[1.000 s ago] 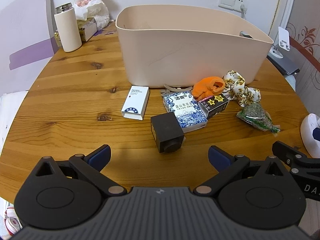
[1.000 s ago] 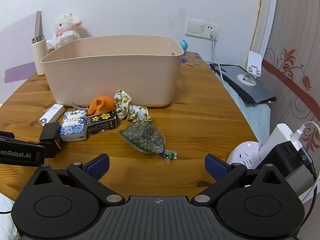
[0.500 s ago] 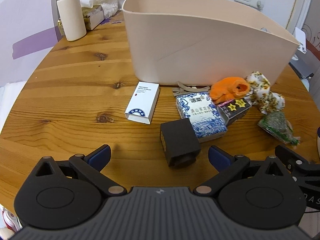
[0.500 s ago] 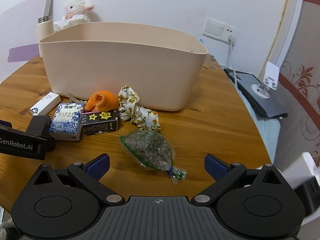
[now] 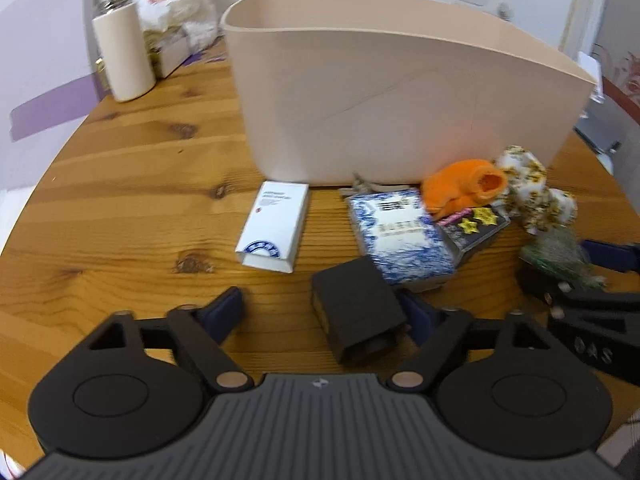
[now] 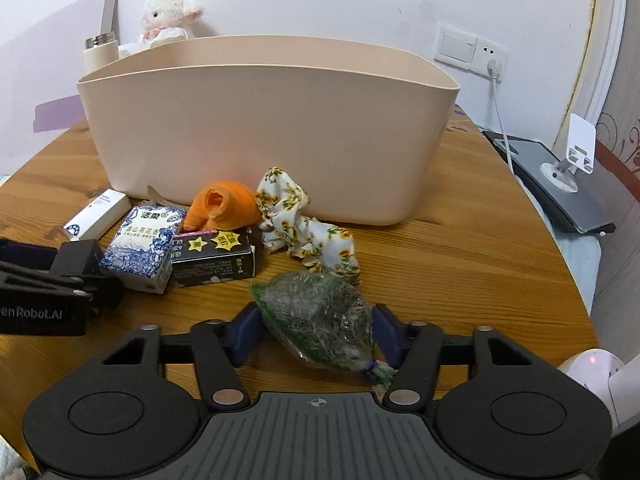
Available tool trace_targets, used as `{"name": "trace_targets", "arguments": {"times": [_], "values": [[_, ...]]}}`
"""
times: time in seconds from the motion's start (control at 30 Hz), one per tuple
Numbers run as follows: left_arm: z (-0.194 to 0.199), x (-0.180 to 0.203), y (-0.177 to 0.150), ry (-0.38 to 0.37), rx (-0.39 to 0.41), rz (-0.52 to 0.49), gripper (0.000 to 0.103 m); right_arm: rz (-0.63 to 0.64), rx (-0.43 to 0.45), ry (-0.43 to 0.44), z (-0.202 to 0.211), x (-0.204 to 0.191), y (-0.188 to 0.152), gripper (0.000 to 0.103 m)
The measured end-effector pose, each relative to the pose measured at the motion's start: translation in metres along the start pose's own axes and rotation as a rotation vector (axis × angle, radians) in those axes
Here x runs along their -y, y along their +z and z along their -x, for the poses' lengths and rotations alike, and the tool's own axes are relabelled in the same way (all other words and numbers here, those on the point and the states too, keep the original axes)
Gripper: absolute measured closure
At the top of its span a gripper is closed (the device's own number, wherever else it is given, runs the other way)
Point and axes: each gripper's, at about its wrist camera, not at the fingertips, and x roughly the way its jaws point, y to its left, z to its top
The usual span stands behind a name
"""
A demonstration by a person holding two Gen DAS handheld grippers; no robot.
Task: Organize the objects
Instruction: 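Grasp the snack bag with the right gripper and drop it into the basket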
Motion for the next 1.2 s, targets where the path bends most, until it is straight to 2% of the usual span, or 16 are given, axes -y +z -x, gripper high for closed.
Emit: {"name": "trace_targets", "arguments": {"times": [0.03, 0.07, 0.1, 0.13, 0.17, 0.37, 0.47, 0.6, 0.8, 0.97, 1.1, 1.2], "values": [[0.002, 0.001, 0.000, -0.009, 0.005, -0.011, 0.035, 0.002, 0.003, 0.004, 0.002, -0.001, -0.001, 0.067], [0.004, 0.003, -0.001, -0.015, 0.008, -0.018, 0.045, 0.002, 0.003, 0.004, 0.003, -0.002, -0.002, 0.067], [0.006, 0.005, -0.002, -0.024, 0.011, -0.025, 0.051, 0.009, 0.003, 0.000, 0.004, -0.003, -0.003, 0.068], [0.008, 0.007, -0.003, -0.032, 0.012, -0.032, 0.062, 0.018, 0.004, -0.003, 0.006, -0.005, -0.003, 0.069], [0.010, 0.007, -0.004, -0.036, 0.010, -0.036, 0.068, 0.019, 0.006, -0.004, 0.008, -0.006, -0.004, 0.069], [0.014, -0.004, -0.006, -0.070, -0.007, -0.021, 0.069, 0.005, 0.049, -0.013, 0.030, -0.001, 0.000, 0.069], [0.024, -0.011, -0.004, -0.086, 0.010, -0.015, 0.069, 0.005, 0.092, -0.028, 0.044, 0.001, 0.009, 0.069], [0.049, -0.016, 0.009, -0.118, 0.083, -0.016, 0.069, 0.004, 0.168, -0.033, 0.062, 0.003, 0.027, 0.069], [0.069, -0.020, 0.050, -0.162, 0.176, -0.012, 0.069, -0.005, 0.266, -0.055, 0.076, 0.011, 0.059, 0.069], [0.078, -0.009, 0.079, -0.130, 0.276, -0.041, 0.069, -0.022, 0.332, -0.055, 0.081, 0.019, 0.086, 0.069], [0.075, 0.000, 0.107, -0.111, 0.313, -0.044, 0.069, -0.028, 0.363, -0.053, 0.078, 0.025, 0.108, 0.069], [0.076, 0.010, 0.124, -0.056, 0.375, -0.062, 0.069, -0.022, 0.375, -0.063, 0.072, 0.026, 0.122, 0.069]]}}
